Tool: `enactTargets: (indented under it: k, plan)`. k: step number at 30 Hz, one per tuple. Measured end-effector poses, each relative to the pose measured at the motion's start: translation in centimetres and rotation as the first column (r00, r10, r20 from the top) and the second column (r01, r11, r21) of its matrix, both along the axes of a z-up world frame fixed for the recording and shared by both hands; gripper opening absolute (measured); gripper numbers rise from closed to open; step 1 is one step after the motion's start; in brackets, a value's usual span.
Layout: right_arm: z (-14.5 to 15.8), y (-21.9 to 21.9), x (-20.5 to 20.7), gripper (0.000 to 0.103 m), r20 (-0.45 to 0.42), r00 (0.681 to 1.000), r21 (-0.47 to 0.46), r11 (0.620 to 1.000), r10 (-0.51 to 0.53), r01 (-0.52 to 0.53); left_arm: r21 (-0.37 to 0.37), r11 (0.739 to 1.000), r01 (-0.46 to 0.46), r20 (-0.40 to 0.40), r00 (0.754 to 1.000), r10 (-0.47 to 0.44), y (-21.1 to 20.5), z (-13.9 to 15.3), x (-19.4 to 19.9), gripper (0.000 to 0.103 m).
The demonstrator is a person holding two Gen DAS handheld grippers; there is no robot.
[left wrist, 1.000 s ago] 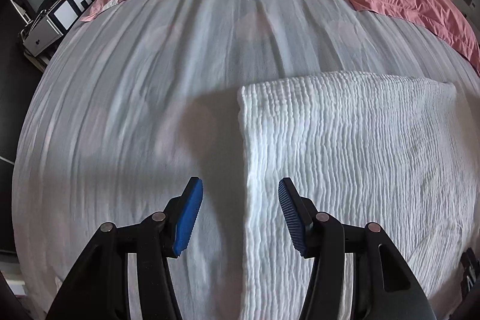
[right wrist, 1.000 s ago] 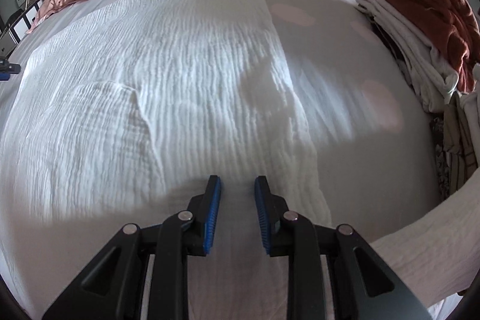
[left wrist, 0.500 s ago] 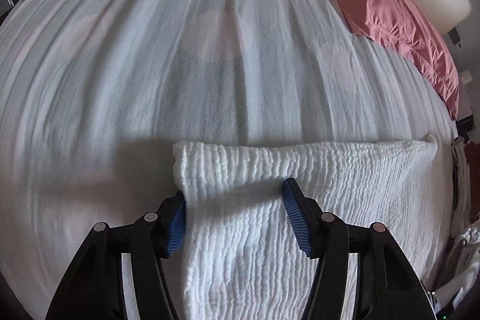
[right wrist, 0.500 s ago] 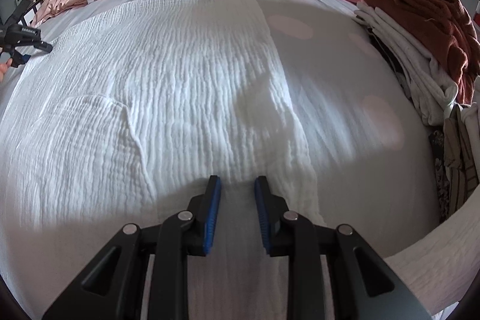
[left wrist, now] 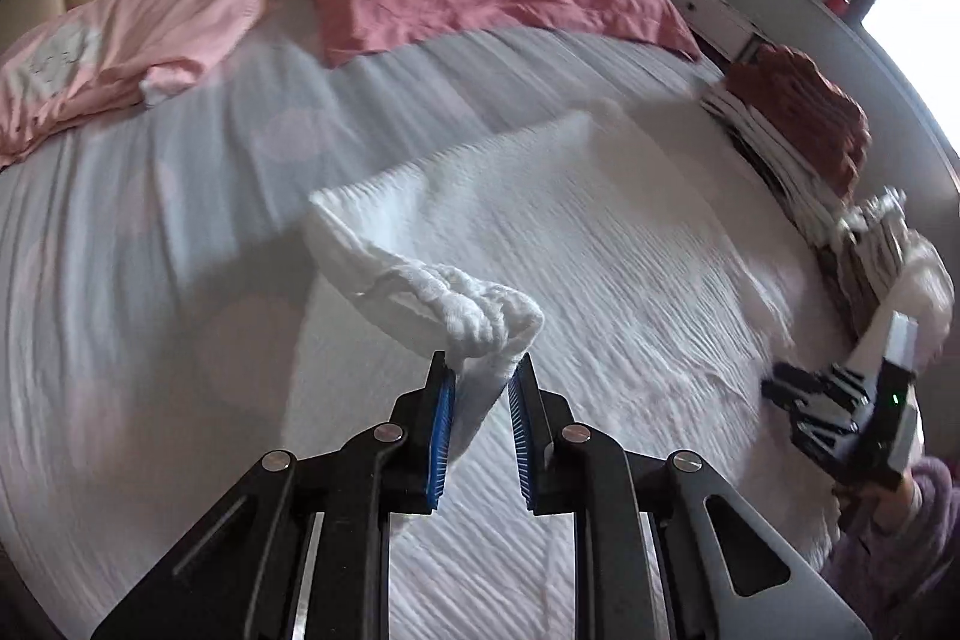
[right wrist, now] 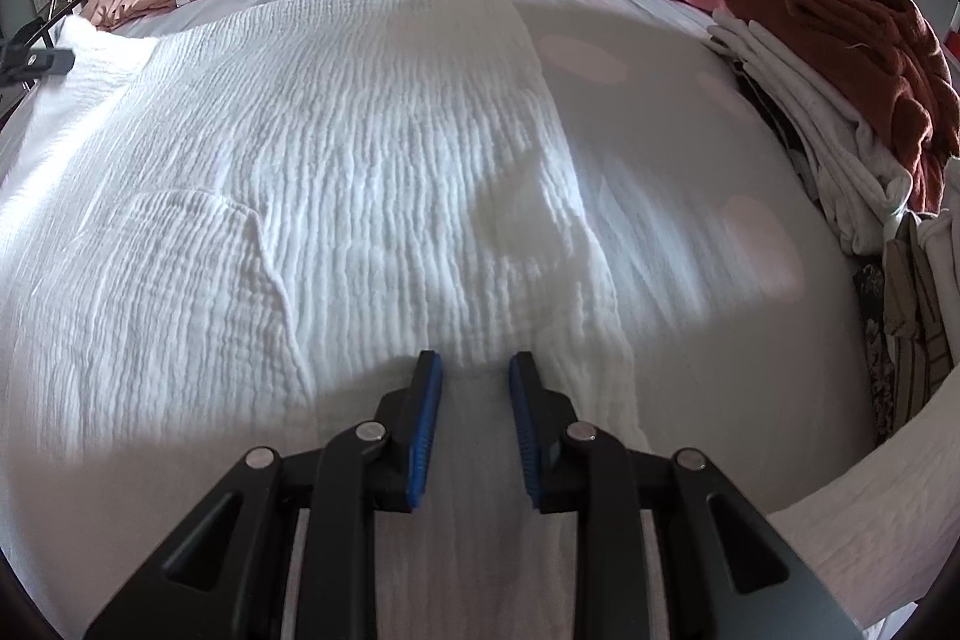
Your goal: Fold clothes
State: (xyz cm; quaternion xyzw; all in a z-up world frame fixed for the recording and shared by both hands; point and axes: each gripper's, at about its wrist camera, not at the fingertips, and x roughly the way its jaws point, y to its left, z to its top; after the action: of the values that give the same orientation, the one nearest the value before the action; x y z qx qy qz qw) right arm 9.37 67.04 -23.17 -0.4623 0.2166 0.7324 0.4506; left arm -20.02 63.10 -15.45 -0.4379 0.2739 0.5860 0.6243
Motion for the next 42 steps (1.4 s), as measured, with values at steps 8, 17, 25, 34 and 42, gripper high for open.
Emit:
enactTargets:
  k: [8,17,25,34,42]
  plan:
    - [0.3,0.3,0.6,0.023,-0.031,0.999,-0.031,0.999,-0.009,0.008,-0.074,0.997,0.021,-0.162,0.986,-0.033,0.4,-1.4,5.5,0.01]
    - [0.0,1.9,1.1,0.023,-0.053,0.998,-0.056,0.998,-0.017,0.014,0.016,0.952,-0.304,-0.33,0.898,0.292,0.4,3.2,-5.2,0.007]
    - [-0.1,1.6,0.8,0.023,-0.047,0.999,-0.051,0.999,-0.014,0.011,-0.023,0.841,-0.541,-0.371,0.786,0.495,-1.6,2.1,-12.7,0.015]
    - [2.0,1.3,1.4,0.023,-0.132,0.991,-0.017,1.0,0.011,-0.014,-0.005,0.87,-0.492,-0.286,0.835,0.47,-7.2,5.0,-5.7,0.026]
    - [8.1,0.1,7.0,0.028,-0.245,0.969,0.021,0.999,-0.035,0.042,-0.023,0.875,-0.484,-0.251,0.85,0.464,-14.0,6.7,3.2,0.038]
